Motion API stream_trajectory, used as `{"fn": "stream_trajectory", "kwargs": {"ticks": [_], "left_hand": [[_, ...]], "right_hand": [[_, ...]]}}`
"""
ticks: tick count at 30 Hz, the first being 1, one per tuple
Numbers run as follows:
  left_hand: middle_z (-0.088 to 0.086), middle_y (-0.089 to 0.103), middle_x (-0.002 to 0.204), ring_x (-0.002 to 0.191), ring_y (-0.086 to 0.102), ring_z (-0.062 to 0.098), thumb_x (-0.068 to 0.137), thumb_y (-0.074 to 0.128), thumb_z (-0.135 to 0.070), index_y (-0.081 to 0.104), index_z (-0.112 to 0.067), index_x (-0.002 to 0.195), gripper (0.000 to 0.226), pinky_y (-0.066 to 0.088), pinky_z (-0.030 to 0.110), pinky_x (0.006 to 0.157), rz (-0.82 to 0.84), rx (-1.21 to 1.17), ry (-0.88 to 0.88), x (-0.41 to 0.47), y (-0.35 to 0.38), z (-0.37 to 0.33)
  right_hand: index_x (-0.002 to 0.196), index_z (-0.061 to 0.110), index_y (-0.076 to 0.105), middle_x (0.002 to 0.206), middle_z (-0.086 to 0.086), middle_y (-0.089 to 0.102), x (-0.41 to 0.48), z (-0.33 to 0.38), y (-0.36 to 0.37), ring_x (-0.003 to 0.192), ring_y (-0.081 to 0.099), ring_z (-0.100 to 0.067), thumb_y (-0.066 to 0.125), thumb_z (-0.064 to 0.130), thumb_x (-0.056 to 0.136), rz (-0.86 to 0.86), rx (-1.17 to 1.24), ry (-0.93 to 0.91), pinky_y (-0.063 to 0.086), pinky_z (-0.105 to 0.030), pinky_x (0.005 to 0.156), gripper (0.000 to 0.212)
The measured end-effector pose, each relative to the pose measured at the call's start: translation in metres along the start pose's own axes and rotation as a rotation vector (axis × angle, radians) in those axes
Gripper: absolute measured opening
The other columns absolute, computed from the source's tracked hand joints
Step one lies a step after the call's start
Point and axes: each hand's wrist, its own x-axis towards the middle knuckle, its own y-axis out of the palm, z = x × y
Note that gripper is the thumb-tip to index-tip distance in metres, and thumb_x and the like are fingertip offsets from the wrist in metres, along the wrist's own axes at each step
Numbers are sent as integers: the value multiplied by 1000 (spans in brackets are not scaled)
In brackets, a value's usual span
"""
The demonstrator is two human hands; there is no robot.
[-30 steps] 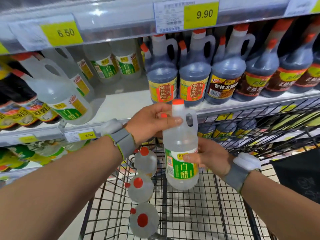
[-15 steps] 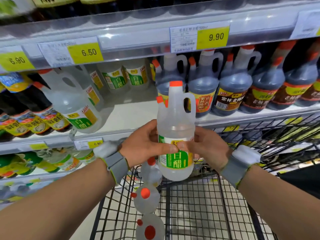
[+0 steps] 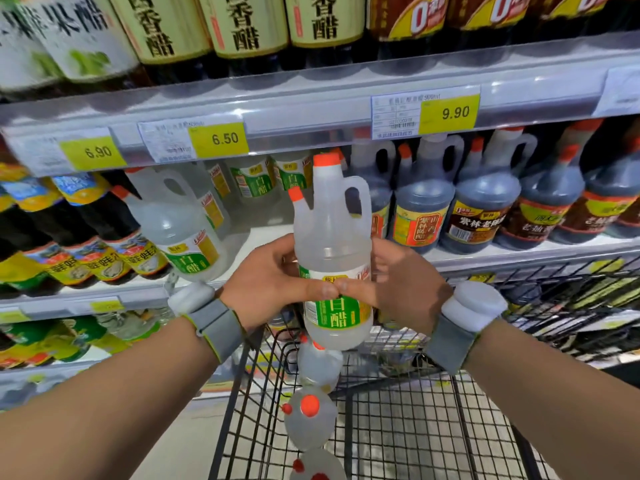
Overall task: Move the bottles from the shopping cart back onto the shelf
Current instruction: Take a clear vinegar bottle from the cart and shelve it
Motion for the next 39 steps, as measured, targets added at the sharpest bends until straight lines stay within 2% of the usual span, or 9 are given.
{"fn": "stream_trajectory", "kwargs": {"ticks": [3, 6, 10, 13, 17, 22, 29, 35, 39], "left_hand": [[4, 78, 110, 103, 75, 21, 53, 92, -17, 70, -17, 113, 64, 60, 33, 85, -57, 14, 7, 5, -10, -4], [5, 77, 113, 109, 72, 27, 51, 91, -28, 71, -18, 117, 70, 58, 47, 95, -137, 19, 3, 13, -24, -10], [7, 77, 114, 110, 72, 30, 46, 94, -30, 69, -17, 117, 76, 56, 54, 97, -216, 17, -14, 33, -41, -11], [7, 78, 109, 105, 74, 31, 35, 101, -42, 72, -13, 112, 87, 56, 54, 97, -261, 75, -38, 49, -48, -13], [4, 79, 108, 102, 75, 25, 43, 95, -35, 74, -10, 114, 78, 56, 47, 99, -250, 114, -33, 65, -52, -12], [1, 78, 110, 104, 74, 19, 43, 94, -31, 69, -11, 123, 86, 57, 43, 97, -243, 136, -22, 72, -51, -1], [7, 77, 114, 110, 72, 24, 43, 92, -28, 67, -5, 122, 86, 55, 48, 102, -217, 115, -46, 76, -57, 21], [7, 75, 119, 116, 68, 26, 56, 89, -16, 64, -7, 124, 73, 51, 51, 106, -189, 119, -75, 78, -57, 27], [-7, 70, 122, 121, 63, 15, 60, 94, -18, 58, -25, 117, 68, 49, 45, 109, -306, 119, -56, 68, -52, 33]], "right_hand": [[125, 36, 63, 121, 19, 69, 6, 5, -3, 117, 60, 1, 77, 45, 78, -11, -38, -29, 48, -34, 104, 51], [145, 34, 46, 143, 16, 54, 12, 8, -9, 133, 48, -4, 63, 69, 74, -4, -260, -28, 39, -35, 113, 81], [154, 31, 30, 159, 11, 31, 16, 2, -13, 146, 29, -10, 62, 55, 88, 23, -586, -37, 23, -23, 116, 77], [156, 32, 21, 163, 11, 23, 16, -8, -6, 149, 23, -13, 59, 60, 88, 88, -743, 3, 20, -25, 118, 82], [158, 26, 15, 165, 3, 20, 12, -25, 1, 150, 22, -21, 54, 68, 87, 151, -863, 35, 18, -32, 122, 91], [159, 28, 13, 165, 6, 20, 6, -36, 4, 151, 16, -17, 49, 70, 88, 106, -968, -8, -7, -20, 112, 89], [158, 31, 10, 166, 12, 13, 7, -39, 9, 152, 10, -12, 48, 68, 90, 112, -952, -49, -17, -13, 107, 87], [158, 33, 6, 165, 17, 7, 16, -35, 16, 151, 14, -10, 54, 61, 91, 108, -795, -58, 14, -22, 118, 88], [158, 36, 5, 165, 21, 2, 22, -32, 21, 150, 14, -7, 57, 55, 92, 124, -726, -80, 17, -18, 116, 86]]}}
